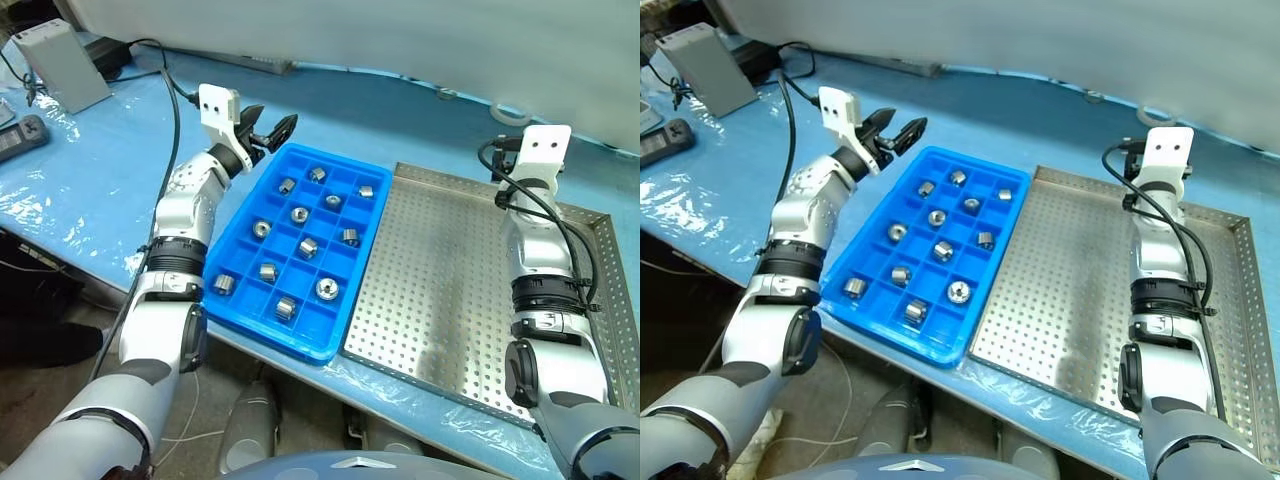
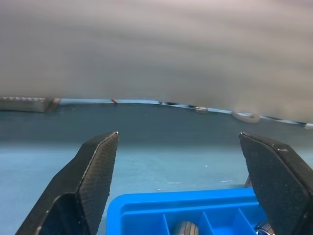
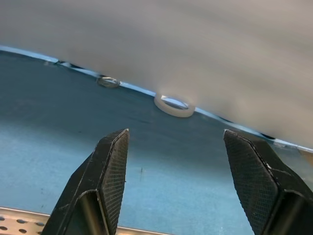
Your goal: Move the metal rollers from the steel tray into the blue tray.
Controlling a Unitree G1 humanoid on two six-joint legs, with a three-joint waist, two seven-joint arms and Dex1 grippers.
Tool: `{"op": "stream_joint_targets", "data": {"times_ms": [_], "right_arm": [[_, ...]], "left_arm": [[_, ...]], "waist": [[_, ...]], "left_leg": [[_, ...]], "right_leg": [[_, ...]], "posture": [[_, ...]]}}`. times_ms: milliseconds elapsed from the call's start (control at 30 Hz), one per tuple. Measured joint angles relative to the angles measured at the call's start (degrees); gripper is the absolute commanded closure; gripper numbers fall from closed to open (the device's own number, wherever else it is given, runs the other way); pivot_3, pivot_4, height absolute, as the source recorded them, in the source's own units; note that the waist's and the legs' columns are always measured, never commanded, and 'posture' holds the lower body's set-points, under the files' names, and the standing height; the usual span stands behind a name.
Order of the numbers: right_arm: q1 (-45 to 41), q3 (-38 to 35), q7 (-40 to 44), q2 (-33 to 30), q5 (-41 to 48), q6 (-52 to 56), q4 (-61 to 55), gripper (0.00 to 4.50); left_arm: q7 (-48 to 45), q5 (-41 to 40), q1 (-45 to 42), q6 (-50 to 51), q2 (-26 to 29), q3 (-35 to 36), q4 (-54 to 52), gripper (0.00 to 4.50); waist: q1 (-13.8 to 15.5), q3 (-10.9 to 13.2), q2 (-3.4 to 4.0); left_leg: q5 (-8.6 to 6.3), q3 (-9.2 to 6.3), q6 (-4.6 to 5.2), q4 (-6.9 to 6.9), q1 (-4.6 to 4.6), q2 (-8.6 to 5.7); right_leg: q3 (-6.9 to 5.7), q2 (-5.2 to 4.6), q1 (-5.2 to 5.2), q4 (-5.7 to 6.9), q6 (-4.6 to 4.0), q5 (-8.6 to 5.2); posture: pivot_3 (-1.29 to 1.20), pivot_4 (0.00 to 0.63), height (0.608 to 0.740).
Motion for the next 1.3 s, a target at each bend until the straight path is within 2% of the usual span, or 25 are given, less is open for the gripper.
{"op": "stream_joint_targets", "data": {"times_ms": [167,400,567,767,1000,1167,1300], "right_arm": [[0.1,1.1,0.4,0.5,-0.5,-0.1,-3.4,1.30],[-0.8,2.3,0.7,2.3,-0.9,-0.6,-1.6,1.30],[-5.6,4.8,-2.3,3.3,-4.2,-4.1,3.0,1.30],[-10.7,6.8,-5.8,4.7,-7.0,-8.1,7.2,1.30],[-12.6,7.0,-5.7,6.3,-6.5,-9.3,15.7,1.30],[-13.0,6.8,-5.0,6.2,-6.0,-10.8,17.5,1.30],[-11.7,6.8,-4.5,4.4,-6.2,-11.7,17.5,1.30]], "left_arm": [[0.1,-0.1,-0.6,0.1,-1.9,-0.5,-0.8,0.33],[2.2,-0.1,2.1,2.4,0.2,0.0,-7.1,0.33],[9.5,1.6,3.2,1.9,3.3,2.5,-13.2,0.33],[17.9,3.3,4.1,0.3,4.4,4.5,-24.9,0.33],[21.3,3.1,16.9,6.0,7.3,6.9,-33.4,0.33],[18.7,-2.1,30.7,11.4,9.2,10.0,-41.7,0.33],[18.1,-3.1,38.6,12.4,11.7,14.5,-41.4,0.33]], "waist": [[-0.1,0.0,0.00],[-0.1,0.0,0.02],[0.4,0.1,0.08],[1.8,0.1,0.08],[2.4,0.1,0.10],[2.9,0.1,0.10],[3.4,0.1,0.10]], "left_leg": [[-0.03,0.01,0.05,0.01,0.01,0.02],[-0.08,0.02,0.14,0.01,0.02,0.04],[0.01,-0.02,-0.01,0.01,-0.11,0.04],[0.00,-0.02,-0.01,0.00,-0.19,0.04],[0.01,-0.03,-0.03,0.02,-0.25,0.03],[0.05,-0.01,-0.09,0.02,-0.58,0.05],[0.06,-0.07,-0.12,0.02,-0.63,0.06]], "right_leg": [[0.00,0.00,-0.01,0.00,0.00,0.00],[0.00,0.01,-0.02,0.03,0.00,0.00],[-0.04,0.00,-0.13,0.02,0.00,0.00],[-0.07,0.00,-0.16,-0.01,-0.01,-0.01],[-0.08,0.00,-0.24,0.03,-0.01,-0.01],[-0.08,0.02,-0.67,0.12,0.00,0.00],[-0.14,0.04,-0.70,0.13,0.00,0.00]], "posture": [[-0.12,0.150,0.740],[0.00,0.150,0.740],[0.07,0.150,0.740],[0.13,0.150,0.740],[0.16,0.150,0.740],[0.16,0.150,0.740],[0.16,0.150,0.740]]}}
